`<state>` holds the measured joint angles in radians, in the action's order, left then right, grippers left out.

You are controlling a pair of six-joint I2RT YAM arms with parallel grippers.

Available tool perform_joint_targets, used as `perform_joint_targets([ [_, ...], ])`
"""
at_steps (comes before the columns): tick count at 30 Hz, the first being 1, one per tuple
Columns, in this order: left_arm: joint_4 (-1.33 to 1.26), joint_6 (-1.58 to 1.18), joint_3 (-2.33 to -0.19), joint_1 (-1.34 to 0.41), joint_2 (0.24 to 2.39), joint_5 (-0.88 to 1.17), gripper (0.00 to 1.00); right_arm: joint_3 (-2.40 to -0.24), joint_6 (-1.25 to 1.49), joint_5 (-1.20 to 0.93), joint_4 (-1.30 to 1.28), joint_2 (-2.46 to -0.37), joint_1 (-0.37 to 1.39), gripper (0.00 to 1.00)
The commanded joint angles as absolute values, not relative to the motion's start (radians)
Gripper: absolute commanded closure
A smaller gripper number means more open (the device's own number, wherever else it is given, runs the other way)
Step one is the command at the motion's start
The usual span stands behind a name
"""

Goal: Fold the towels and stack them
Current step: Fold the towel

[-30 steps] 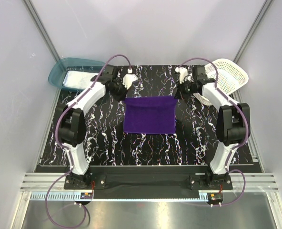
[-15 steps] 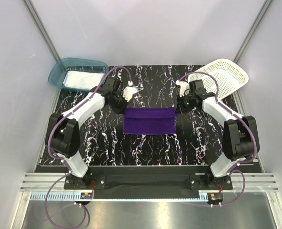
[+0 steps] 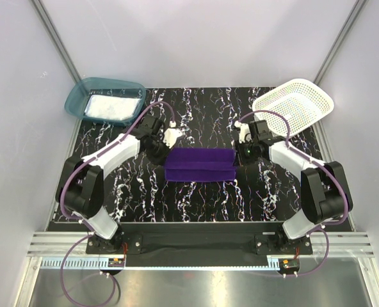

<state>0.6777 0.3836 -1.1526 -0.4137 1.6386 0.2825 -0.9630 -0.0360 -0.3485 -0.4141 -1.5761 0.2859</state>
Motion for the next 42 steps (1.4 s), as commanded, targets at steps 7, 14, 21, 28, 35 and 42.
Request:
perform_joint_targets([
  [7,0.678,0.328,-1.103,-0.436,1.574,0.276,0.9,-0.953,0.049,-0.305,-0.445,-1.52,0.295,0.79],
  [14,0.673,0.285,-1.077,-0.437,1.509,0.193,0.76,-0.977,0.12,-0.454,-0.574,-1.47,0.298,0.61],
  [21,0.647,0.169,-1.108,-0.437,1.534,0.33,0.65,-1.051,0.247,-0.371,-0.552,-1.476,0.298,0.67],
  [28,0.543,-0.089,-1.048,-0.439,1.635,0.324,0.73,-1.002,0.363,-0.324,-0.43,-1.601,0.299,0.69],
  [35,0.52,-0.189,-0.94,-0.457,1.593,0.221,0.74,-0.862,0.379,-0.299,-0.338,-1.645,0.301,0.7],
  [42,0.571,-0.23,-1.006,-0.459,1.441,0.195,0.67,-0.916,0.393,-0.221,-0.451,-1.539,0.301,0.69],
])
